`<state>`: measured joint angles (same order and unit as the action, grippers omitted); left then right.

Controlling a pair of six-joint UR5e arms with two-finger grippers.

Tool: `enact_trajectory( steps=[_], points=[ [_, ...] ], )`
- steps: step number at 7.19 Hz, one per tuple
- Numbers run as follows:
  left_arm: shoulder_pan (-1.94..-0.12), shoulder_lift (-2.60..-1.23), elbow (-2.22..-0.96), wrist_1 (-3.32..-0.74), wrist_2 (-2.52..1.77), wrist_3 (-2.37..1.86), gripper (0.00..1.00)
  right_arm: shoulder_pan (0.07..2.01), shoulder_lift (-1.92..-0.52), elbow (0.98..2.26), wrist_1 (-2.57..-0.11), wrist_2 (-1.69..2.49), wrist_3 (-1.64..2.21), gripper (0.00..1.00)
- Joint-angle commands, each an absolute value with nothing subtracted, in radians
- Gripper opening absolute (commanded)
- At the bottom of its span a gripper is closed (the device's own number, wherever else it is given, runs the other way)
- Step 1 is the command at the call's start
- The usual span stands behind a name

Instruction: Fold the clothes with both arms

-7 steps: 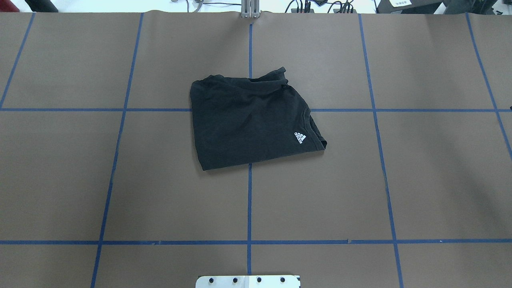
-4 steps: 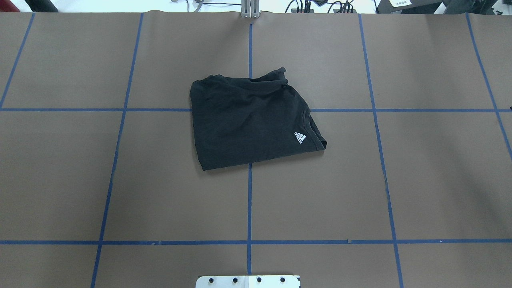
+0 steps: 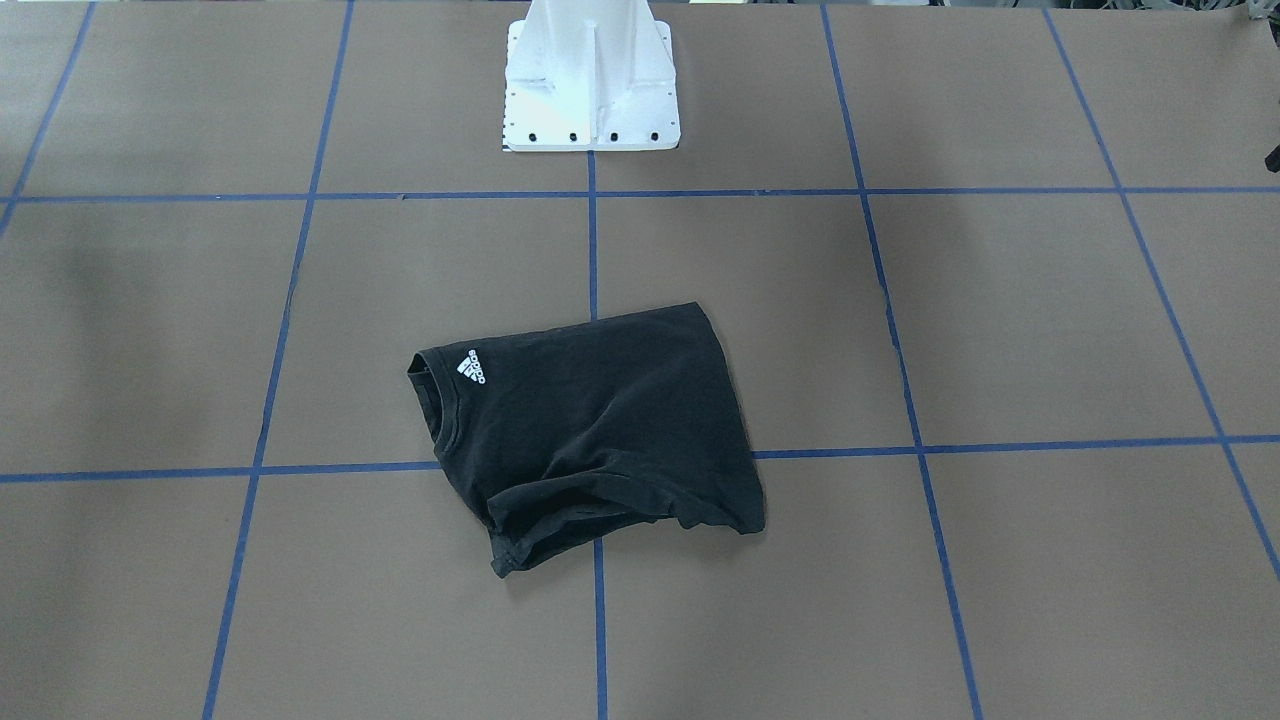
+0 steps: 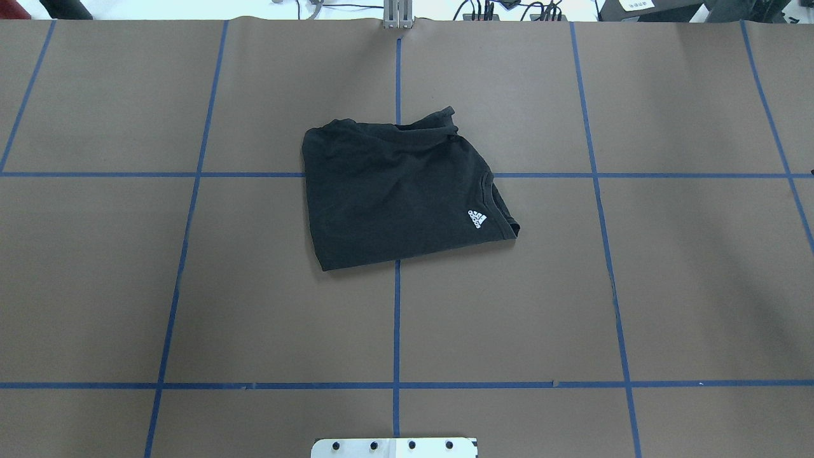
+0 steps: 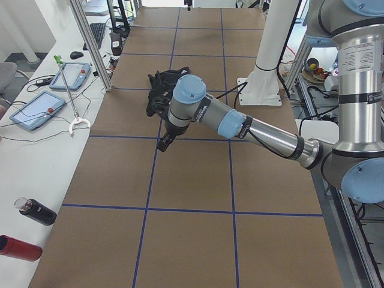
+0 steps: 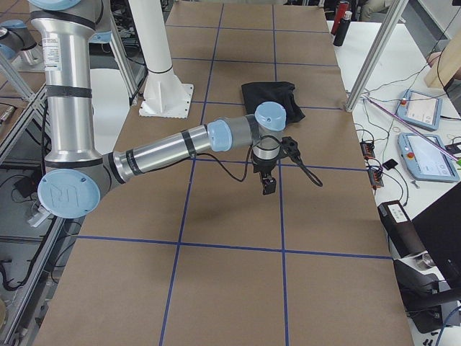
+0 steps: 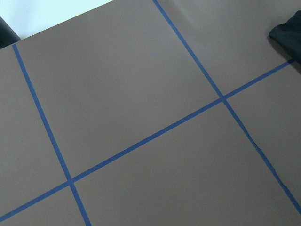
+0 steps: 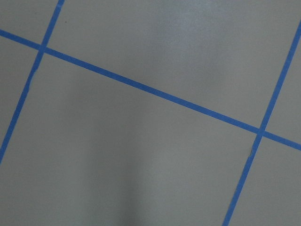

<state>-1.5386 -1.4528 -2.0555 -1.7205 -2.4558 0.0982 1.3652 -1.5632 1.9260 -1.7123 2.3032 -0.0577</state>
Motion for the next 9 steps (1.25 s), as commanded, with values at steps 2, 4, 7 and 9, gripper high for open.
enact_trajectory(
  steps=[2,4,7,9],
  points=[
    [-1.539,-1.453,-2.054,-1.72,-2.456,0.098,0.99,1.365,-1.563,1.928,-1.712,2.303,-0.058,1.0],
    [-1.539,-1.453,-2.057,-1.721,-2.456,0.1,0.99,1.365,-1.563,1.924,-1.713,2.302,-0.058,1.0],
    [-1.539,-1.453,-2.053,-1.721,-2.456,0.098,0.99,1.365,-1.563,1.927,-1.712,2.299,-0.06,1.0],
    [-1.539,-1.453,-2.054,-1.72,-2.456,0.098,0.99,1.365,-1.563,1.924,-1.712,2.289,-0.061,1.0]
  ],
)
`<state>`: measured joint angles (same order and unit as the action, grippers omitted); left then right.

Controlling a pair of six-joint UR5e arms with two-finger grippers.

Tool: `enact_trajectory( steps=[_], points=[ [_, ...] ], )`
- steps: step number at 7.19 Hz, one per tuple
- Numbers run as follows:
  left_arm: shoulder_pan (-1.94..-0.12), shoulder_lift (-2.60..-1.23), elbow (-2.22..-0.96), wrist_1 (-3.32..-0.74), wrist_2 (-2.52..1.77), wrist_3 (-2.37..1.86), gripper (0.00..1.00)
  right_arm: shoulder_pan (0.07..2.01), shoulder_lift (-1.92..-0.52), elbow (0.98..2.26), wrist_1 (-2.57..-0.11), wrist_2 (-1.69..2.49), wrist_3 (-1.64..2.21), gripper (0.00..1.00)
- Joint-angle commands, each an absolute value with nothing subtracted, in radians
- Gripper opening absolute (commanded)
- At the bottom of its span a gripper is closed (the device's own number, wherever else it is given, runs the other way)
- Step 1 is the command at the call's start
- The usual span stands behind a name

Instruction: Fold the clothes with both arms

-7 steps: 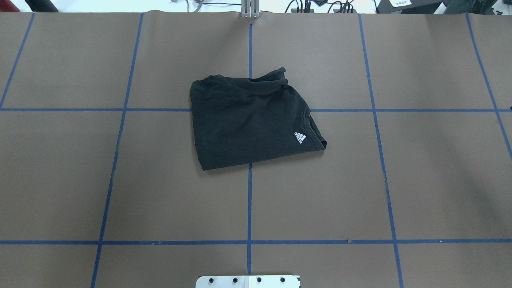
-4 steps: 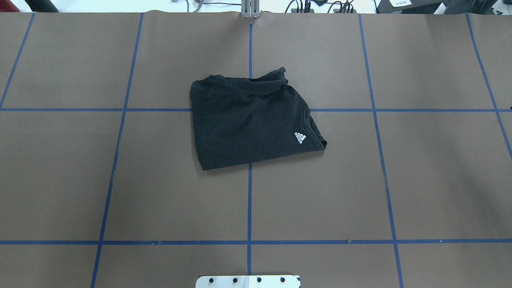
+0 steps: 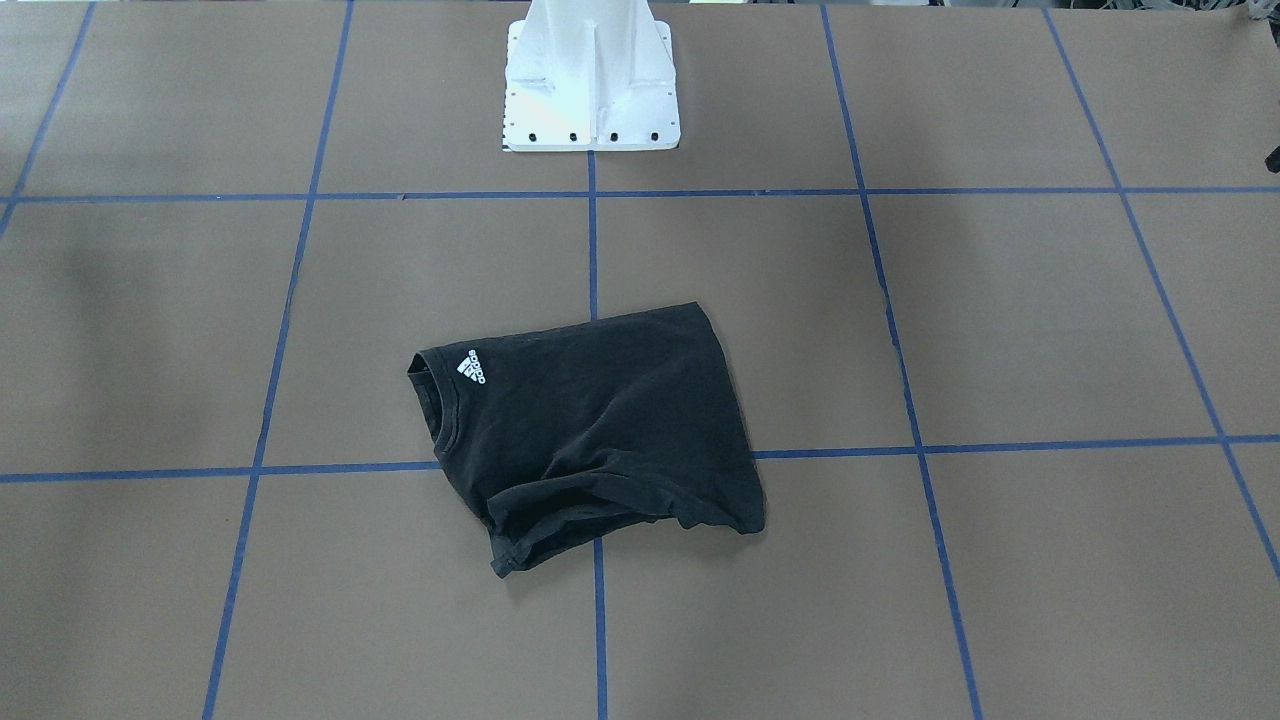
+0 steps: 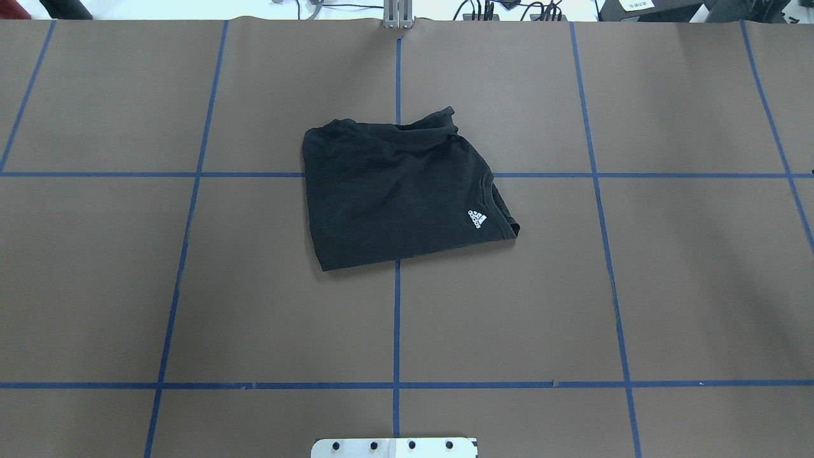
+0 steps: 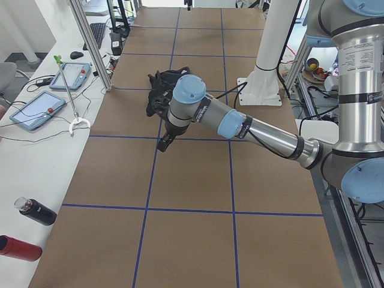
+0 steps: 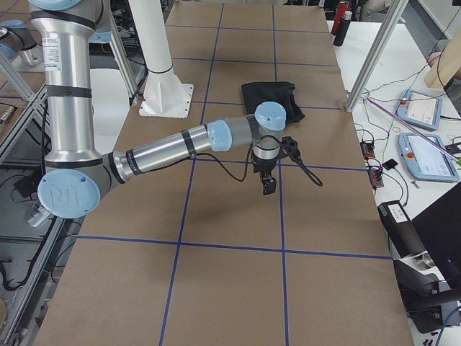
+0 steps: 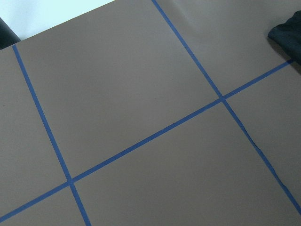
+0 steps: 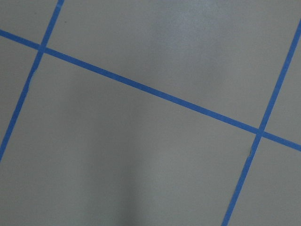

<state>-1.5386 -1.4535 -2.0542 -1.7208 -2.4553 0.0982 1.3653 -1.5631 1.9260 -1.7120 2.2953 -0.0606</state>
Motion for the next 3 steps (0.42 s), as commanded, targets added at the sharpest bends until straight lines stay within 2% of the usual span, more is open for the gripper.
enact_trajectory(
  steps=[1,3],
  points=[
    [-1.537,-1.454,-2.051,-1.72,-2.447,0.1,0.99,1.365,-1.568,1.913,-1.713,2.278,-0.06,1.0],
    [-1.537,-1.453,-2.045,-1.718,-2.441,0.1,0.99,1.365,-1.577,1.905,-1.715,2.232,-0.058,1.0]
  ],
)
